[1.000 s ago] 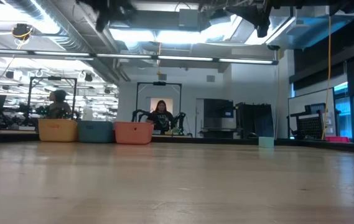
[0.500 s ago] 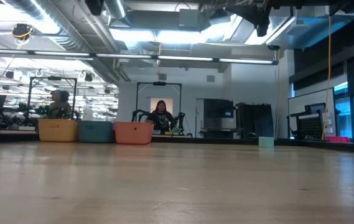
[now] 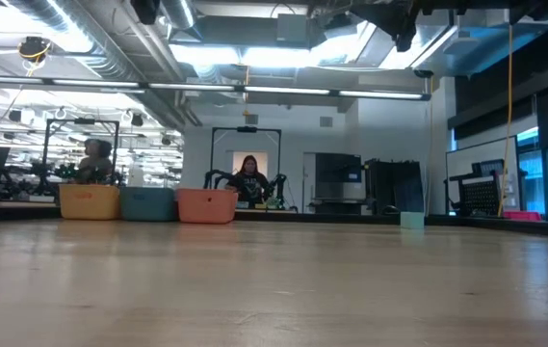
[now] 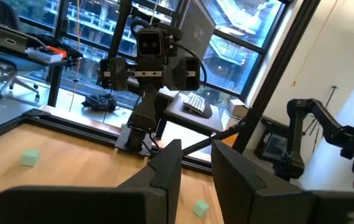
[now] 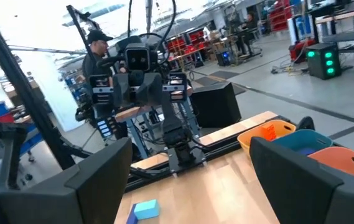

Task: Sort & place blocks by color
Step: Put the violet block into the blue bin

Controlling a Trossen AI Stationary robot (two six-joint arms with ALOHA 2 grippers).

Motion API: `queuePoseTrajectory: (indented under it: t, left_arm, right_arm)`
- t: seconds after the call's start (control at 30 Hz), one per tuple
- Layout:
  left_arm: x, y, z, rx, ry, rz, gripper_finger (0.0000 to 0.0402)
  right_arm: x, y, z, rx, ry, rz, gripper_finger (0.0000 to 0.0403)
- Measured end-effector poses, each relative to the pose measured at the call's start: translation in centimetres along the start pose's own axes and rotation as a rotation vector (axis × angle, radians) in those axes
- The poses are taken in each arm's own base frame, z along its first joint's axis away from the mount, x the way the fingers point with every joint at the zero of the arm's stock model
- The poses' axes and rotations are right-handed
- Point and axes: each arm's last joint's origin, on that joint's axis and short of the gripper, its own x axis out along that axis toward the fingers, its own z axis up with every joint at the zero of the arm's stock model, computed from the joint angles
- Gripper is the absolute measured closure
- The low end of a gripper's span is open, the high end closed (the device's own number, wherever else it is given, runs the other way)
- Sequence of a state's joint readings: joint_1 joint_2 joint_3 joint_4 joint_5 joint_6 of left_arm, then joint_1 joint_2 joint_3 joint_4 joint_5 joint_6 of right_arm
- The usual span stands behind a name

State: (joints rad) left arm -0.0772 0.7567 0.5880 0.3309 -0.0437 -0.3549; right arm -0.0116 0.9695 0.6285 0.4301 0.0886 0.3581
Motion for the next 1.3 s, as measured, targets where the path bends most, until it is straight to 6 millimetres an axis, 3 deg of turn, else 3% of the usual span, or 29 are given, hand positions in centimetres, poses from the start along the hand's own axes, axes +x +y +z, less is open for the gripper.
queuePoseTrajectory:
  t: [0.2, 0.47, 0.67, 0.9, 1.3]
  left_arm:
    - [0.00, 0.08, 0.03, 0.093, -0.008, 0.026, 0.0323]
    - [-0.02, 0.30, 0.10, 0.226, -0.025, 0.105, 0.0323]
    - [-0.04, 0.46, 0.16, 0.235, -0.039, 0.166, 0.0323]
    - [-0.09, 0.70, 0.25, 0.229, -0.060, 0.250, 0.0322]
    - [-0.11, 0.78, 0.20, 0.286, -0.051, 0.277, 0.0208]
  right_arm:
    - [0.00, 0.03, -0.01, 0.000, 0.004, 0.011, 0.0085]
    - [0.00, 0.03, -0.01, -0.001, 0.004, 0.011, 0.0138]
    - [0.00, 0.03, -0.01, -0.001, 0.004, 0.011, 0.0169]
    - [0.00, 0.03, -0.01, -0.001, 0.004, 0.011, 0.0175]
    - [-0.01, 0.16, -0.06, -0.008, 0.009, 0.022, 0.0190]
